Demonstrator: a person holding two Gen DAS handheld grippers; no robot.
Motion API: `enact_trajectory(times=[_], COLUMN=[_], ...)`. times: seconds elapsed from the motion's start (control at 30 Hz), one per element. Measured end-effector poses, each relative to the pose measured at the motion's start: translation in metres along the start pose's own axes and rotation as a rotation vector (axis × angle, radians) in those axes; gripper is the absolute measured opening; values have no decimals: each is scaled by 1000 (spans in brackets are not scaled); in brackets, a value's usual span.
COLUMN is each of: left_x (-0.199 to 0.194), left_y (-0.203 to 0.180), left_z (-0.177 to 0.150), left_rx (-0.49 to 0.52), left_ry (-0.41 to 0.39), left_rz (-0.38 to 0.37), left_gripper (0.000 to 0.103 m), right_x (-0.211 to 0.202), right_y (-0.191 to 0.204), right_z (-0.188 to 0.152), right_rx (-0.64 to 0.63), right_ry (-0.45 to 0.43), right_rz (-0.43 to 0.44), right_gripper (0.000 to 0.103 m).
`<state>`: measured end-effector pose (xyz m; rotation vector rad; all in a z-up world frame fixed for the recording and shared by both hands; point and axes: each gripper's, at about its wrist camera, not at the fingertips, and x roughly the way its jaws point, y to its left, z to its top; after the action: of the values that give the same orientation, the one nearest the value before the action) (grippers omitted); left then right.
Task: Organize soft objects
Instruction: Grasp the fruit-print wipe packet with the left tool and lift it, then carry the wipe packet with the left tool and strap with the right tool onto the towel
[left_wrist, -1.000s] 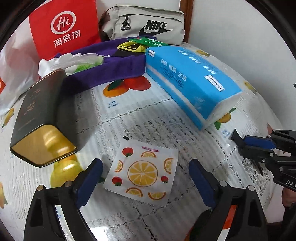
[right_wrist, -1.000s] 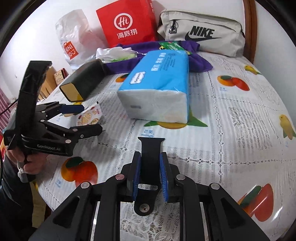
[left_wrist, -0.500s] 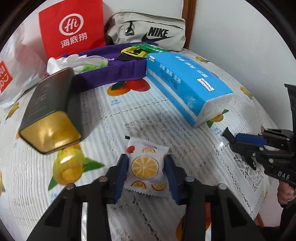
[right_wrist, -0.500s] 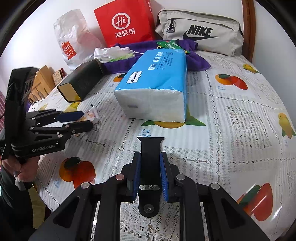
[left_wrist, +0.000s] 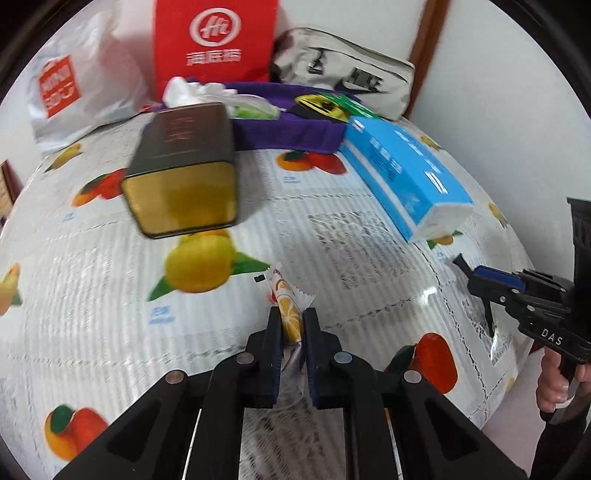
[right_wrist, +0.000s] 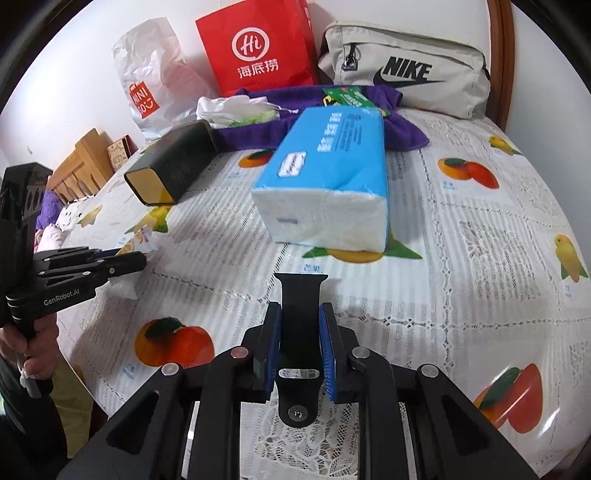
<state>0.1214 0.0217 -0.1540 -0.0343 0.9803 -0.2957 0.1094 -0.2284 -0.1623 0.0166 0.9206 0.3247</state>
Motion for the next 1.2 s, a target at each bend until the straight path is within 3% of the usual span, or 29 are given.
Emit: enact_trajectory(times=[0.2, 0.6, 1.2], left_x=[-16, -49, -39], left_y=[25, 37, 56], left_z=[8, 55, 122], left_rx=[-113, -153, -186], left_ry=[-10, -84, -126], left_rz=[19, -2, -28], left_gripper=[11, 11, 11], right_x=[-20, -37, -23], right_y=[7, 12, 3], right_z=[15, 66, 157], right_rx=[-22, -49, -74], right_ry=[-37, -100, -165], right_rz=[14, 65, 63], right_gripper=[20, 20, 21])
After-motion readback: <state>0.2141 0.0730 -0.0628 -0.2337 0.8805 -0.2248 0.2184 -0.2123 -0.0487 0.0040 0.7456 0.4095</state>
